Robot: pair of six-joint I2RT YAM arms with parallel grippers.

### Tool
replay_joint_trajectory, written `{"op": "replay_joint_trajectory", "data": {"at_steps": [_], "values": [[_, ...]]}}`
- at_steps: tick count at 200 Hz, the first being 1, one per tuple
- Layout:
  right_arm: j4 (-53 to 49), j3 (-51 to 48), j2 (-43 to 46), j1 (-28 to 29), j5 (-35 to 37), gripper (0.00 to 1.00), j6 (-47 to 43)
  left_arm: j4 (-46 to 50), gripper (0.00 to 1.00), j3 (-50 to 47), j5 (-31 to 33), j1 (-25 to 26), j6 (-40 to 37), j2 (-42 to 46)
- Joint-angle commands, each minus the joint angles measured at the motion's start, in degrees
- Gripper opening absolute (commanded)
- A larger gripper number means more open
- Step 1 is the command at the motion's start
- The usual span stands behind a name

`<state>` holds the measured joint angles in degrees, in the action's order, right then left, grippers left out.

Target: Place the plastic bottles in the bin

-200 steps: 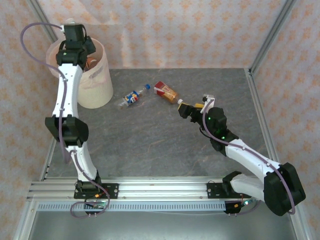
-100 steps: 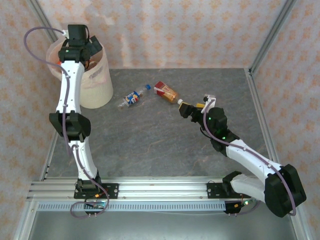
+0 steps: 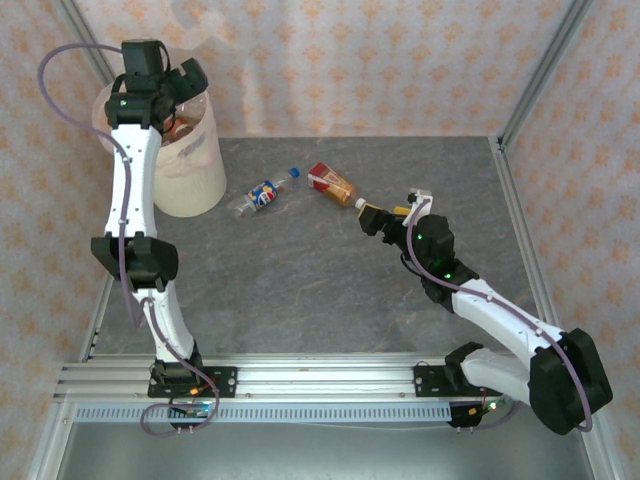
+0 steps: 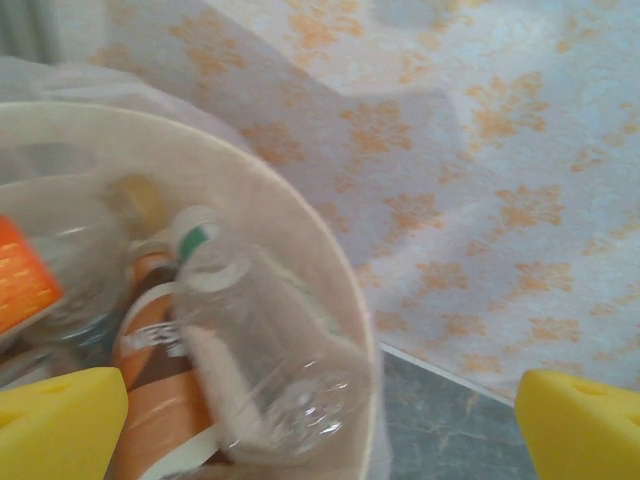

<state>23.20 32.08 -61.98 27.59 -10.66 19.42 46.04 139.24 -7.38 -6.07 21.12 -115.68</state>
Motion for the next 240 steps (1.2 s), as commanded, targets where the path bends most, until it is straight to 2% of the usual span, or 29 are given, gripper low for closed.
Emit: {"op": "replay_joint_trajectory", "data": {"at_steps": [1,24,60,76,98,149,184,221,240], "values": [[0.1,0.27,0.89,0.27,1.4,0.99,-0.53,1.36,1.0,4.53,-8.79,-0.36,-0.55,-4.84],[0.06,0.18,0.82,0.21,1.73,0.99,-0.35,-0.38,1.0,4.25,-11.37,-0.35,-0.87,-7.75],[-0.16,0.18,0.81,0.2,1.92,0.99,-0.39,4.83,1.0,3.92,-5.75,-0.44,-1.63,-9.98],[-0.09,0.07,0.72,0.31,2.13,0.99,-0.39,5.22,1.0,0.09,-3.95,-0.38,-1.35,-7.35],[-0.1,0.33,0.24,0.21,1.82,0.99,-0.44,-0.05,1.0,-6.83,-4.02,-0.44,-1.69,-0.81],[0.91,-0.33,-0.16,0.25,2.19,0.99,0.18,-1.48,1.0,-7.76,-9.47,0.52,-0.7,5.9],[0.06,-0.69,0.26,0.21,6.09,0.99,0.75,-3.92,1.0,-15.42,-3.61,8.16,-2.13,13.4],[-2.2,-1.22,0.81,-0.06,11.33,0.99,1.89,-12.88,1.0,-29.92,10.68,20.87,-0.86,19.64],[-4.31,-0.78,0.63,-0.76,11.4,0.99,1.86,-16.0,1.0,-35.54,16.46,25.96,1.84,20.28]]}}
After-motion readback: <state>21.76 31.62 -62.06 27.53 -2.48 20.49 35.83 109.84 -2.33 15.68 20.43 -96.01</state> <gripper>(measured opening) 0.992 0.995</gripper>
